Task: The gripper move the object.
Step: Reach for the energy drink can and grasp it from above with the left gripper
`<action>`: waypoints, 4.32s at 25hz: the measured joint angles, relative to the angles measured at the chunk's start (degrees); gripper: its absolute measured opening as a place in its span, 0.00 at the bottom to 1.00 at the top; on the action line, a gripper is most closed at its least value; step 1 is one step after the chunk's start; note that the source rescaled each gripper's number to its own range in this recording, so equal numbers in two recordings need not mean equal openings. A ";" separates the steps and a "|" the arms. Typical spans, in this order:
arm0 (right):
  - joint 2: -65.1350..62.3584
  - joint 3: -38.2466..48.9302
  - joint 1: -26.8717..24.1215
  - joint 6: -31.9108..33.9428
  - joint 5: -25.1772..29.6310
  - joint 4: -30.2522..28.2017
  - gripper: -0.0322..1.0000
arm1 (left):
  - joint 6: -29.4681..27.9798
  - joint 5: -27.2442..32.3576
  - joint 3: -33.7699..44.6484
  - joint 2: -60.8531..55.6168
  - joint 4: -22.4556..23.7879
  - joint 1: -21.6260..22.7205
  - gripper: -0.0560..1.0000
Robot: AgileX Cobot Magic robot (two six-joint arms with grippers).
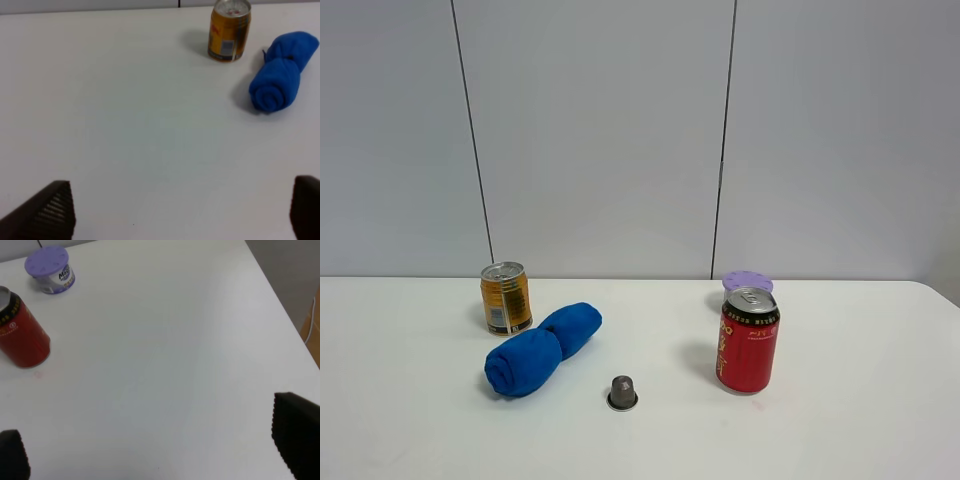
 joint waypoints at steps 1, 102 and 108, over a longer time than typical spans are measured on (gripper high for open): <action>0.00 0.00 0.00 0.00 0.00 0.00 1.00 | 0.00 0.00 0.00 0.00 0.00 0.00 0.99; 0.00 0.00 0.00 0.00 0.00 0.00 1.00 | 22.04 -6.48 -70.31 111.32 -0.20 -17.47 1.00; 0.00 0.00 0.00 0.00 0.00 0.00 1.00 | 21.75 -4.56 -75.62 119.42 -2.19 -17.47 1.00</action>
